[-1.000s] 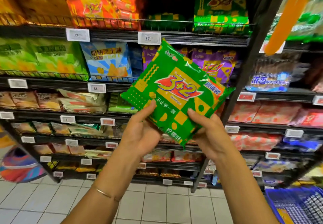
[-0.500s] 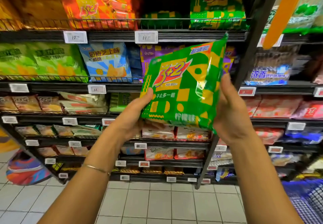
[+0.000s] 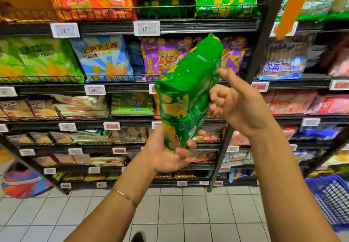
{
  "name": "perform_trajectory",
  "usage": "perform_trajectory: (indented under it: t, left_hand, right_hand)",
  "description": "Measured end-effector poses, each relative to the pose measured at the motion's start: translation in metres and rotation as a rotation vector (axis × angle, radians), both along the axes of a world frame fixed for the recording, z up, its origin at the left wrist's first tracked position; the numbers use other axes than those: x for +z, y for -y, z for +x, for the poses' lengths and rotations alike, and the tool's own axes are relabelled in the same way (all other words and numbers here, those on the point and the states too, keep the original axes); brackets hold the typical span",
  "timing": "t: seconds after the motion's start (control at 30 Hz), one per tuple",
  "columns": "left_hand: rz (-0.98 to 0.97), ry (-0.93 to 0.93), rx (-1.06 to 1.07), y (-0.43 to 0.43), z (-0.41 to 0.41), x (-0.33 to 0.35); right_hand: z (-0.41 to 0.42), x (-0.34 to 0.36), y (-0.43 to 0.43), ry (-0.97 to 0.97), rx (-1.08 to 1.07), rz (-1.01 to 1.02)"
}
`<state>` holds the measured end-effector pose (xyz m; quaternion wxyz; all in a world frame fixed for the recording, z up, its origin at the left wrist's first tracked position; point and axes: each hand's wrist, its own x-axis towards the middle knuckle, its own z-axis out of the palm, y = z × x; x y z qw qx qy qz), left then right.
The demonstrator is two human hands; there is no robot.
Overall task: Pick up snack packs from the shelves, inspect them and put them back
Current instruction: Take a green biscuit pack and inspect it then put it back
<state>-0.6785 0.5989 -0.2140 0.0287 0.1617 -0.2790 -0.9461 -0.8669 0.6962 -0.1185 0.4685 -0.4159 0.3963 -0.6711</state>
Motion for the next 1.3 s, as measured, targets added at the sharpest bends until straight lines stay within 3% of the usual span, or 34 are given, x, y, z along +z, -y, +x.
perform_trajectory:
  t: [0.1,0.17,0.23,0.33,0.47,0.53,0.67,0.83,1.0,1.07,1.17,1.3]
  left_hand:
    - [-0.21,0.125,0.292,0.005,0.001,0.008]
    - [-0.379,0.13,0.499,0.011,0.003,0.011]
    - [-0.633,0.142,0.642,0.018,0.011,0.013]
    - [-1.163,0.204,0.79,0.029,0.026,0.016]
    - [-1.592,0.083,0.998,0.032,0.032,0.027]
    - [-1.71,-0.028,1.061,0.033,0.034,0.027]
    - [-1.662,-0.04,1.105,0.027,0.035,0.028]
    - [-1.59,0.112,1.053,0.016,0.029,0.045]
    - [-1.413,0.084,0.58,0.007,0.02,0.066]
    - [-1.332,0.109,0.509,0.009,0.018,0.077]
    - [-1.268,0.109,0.544,0.025,0.015,0.094]
    - [-1.23,0.191,0.686,0.068,0.005,0.123]
  right_hand:
    - [-0.006,-0.002,-0.007,0.039,0.06,0.002]
    - [-0.01,-0.007,-0.01,-0.05,0.036,0.034]
    - [-0.014,-0.01,-0.011,-0.172,-0.047,0.069]
    - [-0.024,-0.023,-0.014,-0.388,-0.173,0.048]
    - [-0.025,-0.037,-0.015,-0.555,-0.269,-0.063]
    - [-0.024,-0.04,-0.011,-0.615,-0.279,-0.183]
    - [-0.028,-0.046,-0.002,-0.619,-0.329,-0.262]
    - [-0.024,-0.049,0.011,-0.358,-0.377,-0.093]
    - [-0.016,-0.054,0.044,-0.2,-0.35,0.175]
    - [-0.017,-0.054,0.053,-0.135,-0.297,0.297]
    - [-0.017,-0.043,0.063,-0.042,-0.267,0.349]
    - [-0.027,0.001,0.097,-0.007,-0.37,0.267]
